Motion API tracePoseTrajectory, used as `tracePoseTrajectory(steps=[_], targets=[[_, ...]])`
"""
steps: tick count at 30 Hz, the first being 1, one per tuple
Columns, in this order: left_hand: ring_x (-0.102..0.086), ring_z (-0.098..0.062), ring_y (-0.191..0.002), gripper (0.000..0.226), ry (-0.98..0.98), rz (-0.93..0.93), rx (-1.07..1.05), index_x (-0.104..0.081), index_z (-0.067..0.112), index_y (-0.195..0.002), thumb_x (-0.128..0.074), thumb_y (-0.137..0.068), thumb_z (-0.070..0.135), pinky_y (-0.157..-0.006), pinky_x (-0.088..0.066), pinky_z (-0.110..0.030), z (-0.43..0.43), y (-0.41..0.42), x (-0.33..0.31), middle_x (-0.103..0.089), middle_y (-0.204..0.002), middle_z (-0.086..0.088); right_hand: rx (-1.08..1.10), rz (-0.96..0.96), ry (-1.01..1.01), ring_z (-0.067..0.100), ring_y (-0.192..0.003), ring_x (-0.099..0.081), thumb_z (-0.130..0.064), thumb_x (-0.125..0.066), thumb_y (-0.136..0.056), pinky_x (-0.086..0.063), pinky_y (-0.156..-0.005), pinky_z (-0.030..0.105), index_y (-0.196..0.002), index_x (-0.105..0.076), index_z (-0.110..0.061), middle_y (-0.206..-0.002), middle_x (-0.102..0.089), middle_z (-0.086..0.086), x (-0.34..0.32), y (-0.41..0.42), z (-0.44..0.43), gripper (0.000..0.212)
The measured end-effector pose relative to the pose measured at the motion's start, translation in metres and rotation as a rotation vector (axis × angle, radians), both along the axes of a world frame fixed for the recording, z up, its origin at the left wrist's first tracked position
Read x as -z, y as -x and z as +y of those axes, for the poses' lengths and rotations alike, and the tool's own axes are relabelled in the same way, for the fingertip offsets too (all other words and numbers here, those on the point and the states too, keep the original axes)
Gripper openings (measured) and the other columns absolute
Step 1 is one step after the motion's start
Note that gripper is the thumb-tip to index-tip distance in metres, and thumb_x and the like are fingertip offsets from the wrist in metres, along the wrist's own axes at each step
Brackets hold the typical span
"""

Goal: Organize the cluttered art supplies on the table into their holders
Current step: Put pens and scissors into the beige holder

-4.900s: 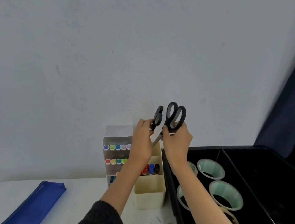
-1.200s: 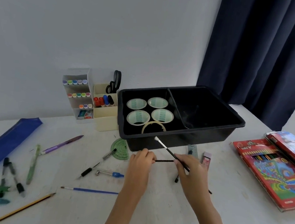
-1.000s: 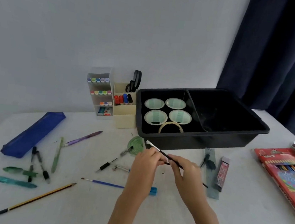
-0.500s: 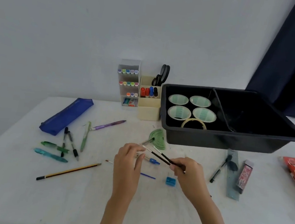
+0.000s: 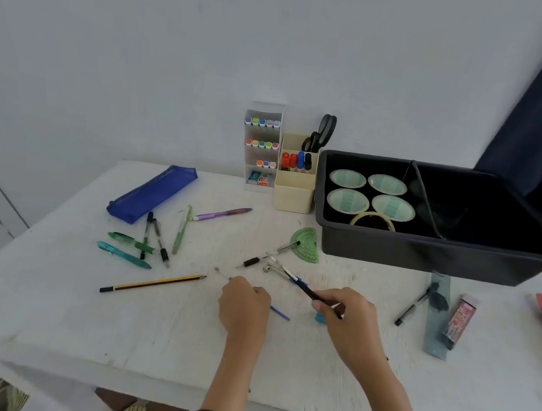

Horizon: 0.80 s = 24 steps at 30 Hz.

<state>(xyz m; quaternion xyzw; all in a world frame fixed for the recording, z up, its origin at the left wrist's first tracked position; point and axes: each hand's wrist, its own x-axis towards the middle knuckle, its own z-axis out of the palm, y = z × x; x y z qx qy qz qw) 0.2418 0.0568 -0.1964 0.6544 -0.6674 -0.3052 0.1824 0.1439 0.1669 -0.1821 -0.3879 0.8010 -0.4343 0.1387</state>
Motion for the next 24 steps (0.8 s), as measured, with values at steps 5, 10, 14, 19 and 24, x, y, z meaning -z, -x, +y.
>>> tracePoseTrajectory(steps=[5, 10, 14, 19, 24], targets=[[-0.064, -0.027, -0.079, 0.005, -0.017, 0.138, -0.085, -0.054, 0.0, -0.085, -0.056, -0.085, 0.005, -0.05, -0.038, -0.026, -0.001, -0.001, 0.002, -0.063, -0.09, -0.015, -0.021, -0.008, -0.002, 0.0, -0.07, -0.051, -0.011, -0.064, -0.087, -0.039, -0.063, 0.003, -0.094, -0.072, -0.018, -0.081, -0.06, -0.011, -0.003, -0.006, 0.004, 0.013], [-0.054, -0.02, -0.062, 0.023, 0.047, 0.218, -0.148, -0.049, 0.006, -0.07, -0.066, -0.083, 0.013, -0.047, -0.036, -0.024, 0.006, -0.018, 0.006, -0.062, -0.078, -0.011, 0.024, -0.273, 0.067, 0.017, -0.067, -0.061, -0.008, -0.059, -0.089, -0.054, -0.063, 0.025, -0.095, -0.067, -0.014, -0.076, -0.064, 0.003, 0.003, -0.016, 0.003, 0.011], [-0.057, -0.014, -0.055, 0.014, 0.023, 0.504, -0.156, -0.066, -0.001, -0.081, -0.07, -0.08, 0.012, -0.051, -0.044, -0.02, 0.013, -0.032, 0.004, -0.066, -0.07, -0.008, 0.005, -0.45, 0.146, 0.018, -0.065, -0.066, -0.006, -0.052, -0.093, -0.054, -0.058, 0.02, -0.097, -0.059, -0.013, -0.078, -0.069, 0.006, 0.004, -0.028, -0.001, 0.01], [-0.067, -0.017, -0.065, 0.012, -0.14, 0.82, -0.06, -0.065, 0.006, -0.096, -0.066, -0.084, 0.009, -0.071, -0.058, -0.031, 0.026, -0.039, 0.0, -0.069, -0.071, -0.009, -0.066, -0.653, 0.179, 0.02, -0.07, -0.071, -0.005, -0.055, -0.092, -0.057, -0.063, 0.022, -0.096, -0.064, -0.009, -0.078, -0.074, 0.006, 0.001, -0.045, -0.009, 0.01], [-0.069, -0.015, -0.072, 0.01, -0.146, 0.897, -0.01, -0.071, 0.015, -0.087, -0.062, -0.088, 0.011, -0.064, -0.054, -0.02, 0.036, -0.046, -0.009, -0.072, -0.077, -0.006, -0.118, -0.713, 0.18, 0.023, -0.073, -0.072, -0.005, -0.055, -0.092, -0.058, -0.074, 0.034, -0.095, -0.069, -0.007, -0.079, -0.074, 0.007, -0.002, -0.06, -0.017, 0.014]])
